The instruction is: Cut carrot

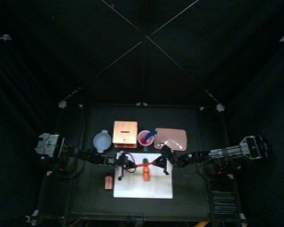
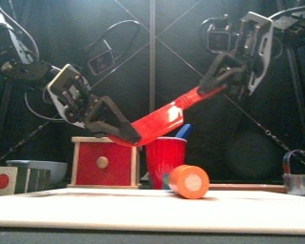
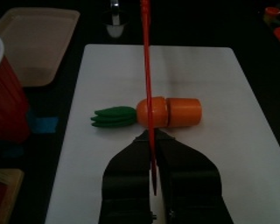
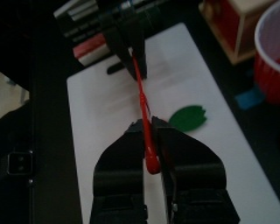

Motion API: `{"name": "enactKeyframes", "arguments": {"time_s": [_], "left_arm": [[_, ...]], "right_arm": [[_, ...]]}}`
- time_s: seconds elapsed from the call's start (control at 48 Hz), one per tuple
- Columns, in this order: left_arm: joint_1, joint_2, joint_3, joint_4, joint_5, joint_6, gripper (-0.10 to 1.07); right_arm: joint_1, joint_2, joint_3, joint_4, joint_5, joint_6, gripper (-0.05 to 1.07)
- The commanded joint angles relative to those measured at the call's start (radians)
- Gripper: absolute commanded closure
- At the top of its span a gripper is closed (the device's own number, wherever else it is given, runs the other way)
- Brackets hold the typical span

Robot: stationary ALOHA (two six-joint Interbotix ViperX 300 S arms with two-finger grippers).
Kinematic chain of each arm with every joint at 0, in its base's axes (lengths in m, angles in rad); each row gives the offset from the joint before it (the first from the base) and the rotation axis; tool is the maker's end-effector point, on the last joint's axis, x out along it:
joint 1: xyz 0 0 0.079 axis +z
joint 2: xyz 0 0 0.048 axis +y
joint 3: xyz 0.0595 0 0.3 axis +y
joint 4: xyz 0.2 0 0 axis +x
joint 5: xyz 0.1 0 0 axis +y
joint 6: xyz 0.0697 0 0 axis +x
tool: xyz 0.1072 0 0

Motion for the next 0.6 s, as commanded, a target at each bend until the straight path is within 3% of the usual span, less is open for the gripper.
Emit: {"name": "enactKeyframes", "arguments": {"time_s": [0.0, 0.354, 0.583], "left_arm": [[0.002, -0.015, -0.028, -0.003, 0.008, 0.002, 0.65], [-0.044, 0.044, -0.117, 0.008, 0.127, 0.008, 0.65], [-0.057, 0.057, -0.132, 0.005, 0.179, 0.003, 0.65]], "right_arm": [[0.012, 0.003, 0.026, 0.035, 0.012, 0.003, 0.72], [0.063, 0.063, 0.06, 0.137, 0.08, 0.002, 0.72], [0.083, 0.075, 0.055, 0.146, 0.124, 0.002, 0.72]]}}
